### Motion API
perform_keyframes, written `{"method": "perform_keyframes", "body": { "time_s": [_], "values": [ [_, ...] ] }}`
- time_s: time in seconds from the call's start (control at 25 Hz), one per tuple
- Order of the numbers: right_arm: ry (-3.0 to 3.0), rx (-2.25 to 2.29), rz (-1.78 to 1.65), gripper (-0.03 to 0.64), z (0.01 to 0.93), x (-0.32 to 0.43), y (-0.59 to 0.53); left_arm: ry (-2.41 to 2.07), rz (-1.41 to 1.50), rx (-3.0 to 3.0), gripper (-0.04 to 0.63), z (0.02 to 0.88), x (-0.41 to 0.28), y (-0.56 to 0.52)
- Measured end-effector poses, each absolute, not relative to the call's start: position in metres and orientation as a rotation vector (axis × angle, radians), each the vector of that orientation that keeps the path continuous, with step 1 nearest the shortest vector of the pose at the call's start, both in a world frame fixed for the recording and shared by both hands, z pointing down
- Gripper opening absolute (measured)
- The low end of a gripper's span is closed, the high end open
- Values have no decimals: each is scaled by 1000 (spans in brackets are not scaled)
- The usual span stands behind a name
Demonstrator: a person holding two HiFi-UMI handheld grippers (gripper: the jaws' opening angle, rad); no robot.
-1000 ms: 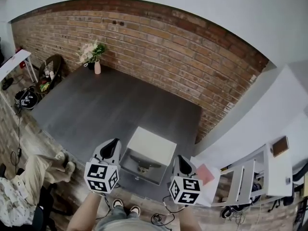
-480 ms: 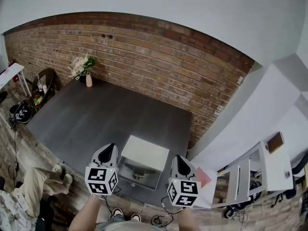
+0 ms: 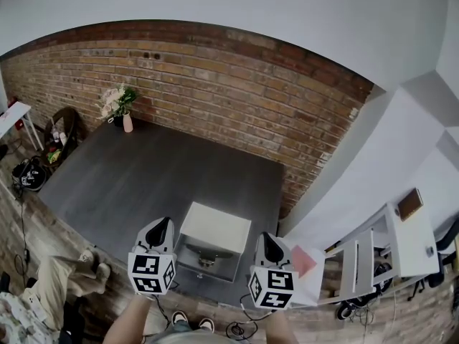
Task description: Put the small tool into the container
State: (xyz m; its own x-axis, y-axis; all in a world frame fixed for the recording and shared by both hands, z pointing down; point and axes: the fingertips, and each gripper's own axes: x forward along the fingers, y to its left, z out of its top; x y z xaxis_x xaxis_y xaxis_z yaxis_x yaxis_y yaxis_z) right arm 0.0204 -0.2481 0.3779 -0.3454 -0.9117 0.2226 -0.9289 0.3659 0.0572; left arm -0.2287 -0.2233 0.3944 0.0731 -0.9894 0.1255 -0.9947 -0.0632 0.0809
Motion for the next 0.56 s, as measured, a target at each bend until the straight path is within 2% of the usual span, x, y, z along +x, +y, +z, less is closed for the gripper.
{"method": "perform_keyframes", "body": {
  "time_s": [0.56],
  "values": [
    [-2398,1653,117,2,378,16,-241,-2019,85,2209,8,399,-230,-217]
  ]
}}
